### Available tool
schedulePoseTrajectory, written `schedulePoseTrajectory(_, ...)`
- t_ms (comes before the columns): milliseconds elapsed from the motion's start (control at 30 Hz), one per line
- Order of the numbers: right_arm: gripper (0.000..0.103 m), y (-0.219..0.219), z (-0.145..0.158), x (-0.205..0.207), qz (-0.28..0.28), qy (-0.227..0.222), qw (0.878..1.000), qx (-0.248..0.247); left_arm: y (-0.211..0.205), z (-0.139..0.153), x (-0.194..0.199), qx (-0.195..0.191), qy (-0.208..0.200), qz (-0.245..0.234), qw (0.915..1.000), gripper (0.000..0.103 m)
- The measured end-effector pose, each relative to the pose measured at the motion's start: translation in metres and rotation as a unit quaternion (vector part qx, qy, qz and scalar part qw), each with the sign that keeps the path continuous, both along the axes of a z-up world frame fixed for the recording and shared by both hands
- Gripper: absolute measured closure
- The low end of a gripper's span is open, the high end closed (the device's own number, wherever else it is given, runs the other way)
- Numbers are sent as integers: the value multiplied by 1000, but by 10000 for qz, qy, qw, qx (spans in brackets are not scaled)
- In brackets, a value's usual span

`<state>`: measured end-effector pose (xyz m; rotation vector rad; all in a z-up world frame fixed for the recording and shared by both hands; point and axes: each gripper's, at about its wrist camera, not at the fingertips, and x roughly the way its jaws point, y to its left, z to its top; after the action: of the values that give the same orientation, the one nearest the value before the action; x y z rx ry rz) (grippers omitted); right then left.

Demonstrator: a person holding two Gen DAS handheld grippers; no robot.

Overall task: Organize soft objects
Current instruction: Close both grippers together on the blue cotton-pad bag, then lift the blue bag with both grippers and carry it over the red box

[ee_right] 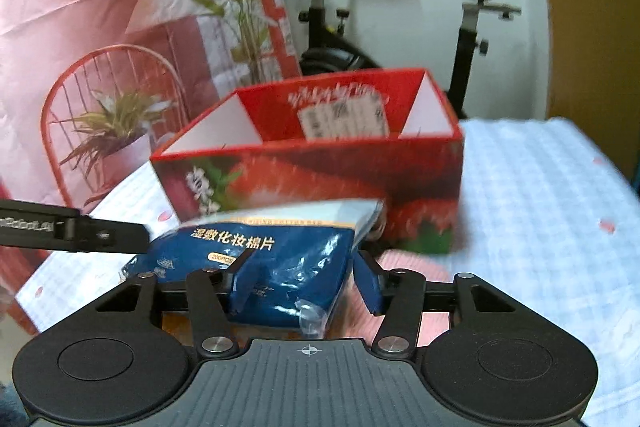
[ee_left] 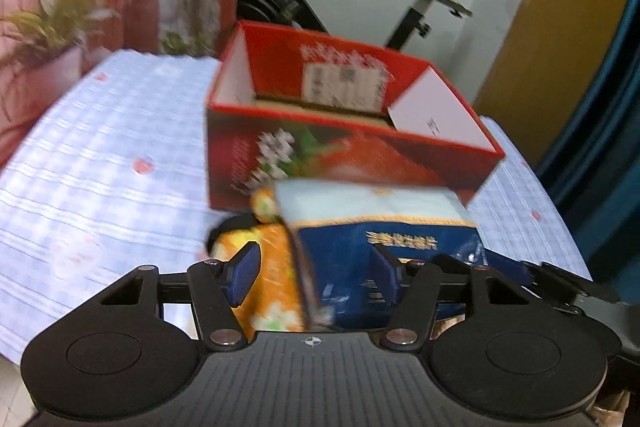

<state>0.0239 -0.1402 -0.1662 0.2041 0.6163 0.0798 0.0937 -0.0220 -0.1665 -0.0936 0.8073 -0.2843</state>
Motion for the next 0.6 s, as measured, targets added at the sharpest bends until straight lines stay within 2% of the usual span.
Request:
schedulePoseTrajectory(167, 58, -4, -12, -7, 91, 82, 9997, 228, 2, -26, 3, -287, 359, -47, 9989, 45)
schedulePoseTrajectory(333, 60, -6, -16, -6, 137, 125, 9995, 255, 6, -36, 4, -584, 434, -48, 9973, 48)
schedulePoseTrajectory(600, 61, -4, -20, -4, 130, 171, 9995, 236, 6, -44, 3, -720, 479, -105, 9962, 46)
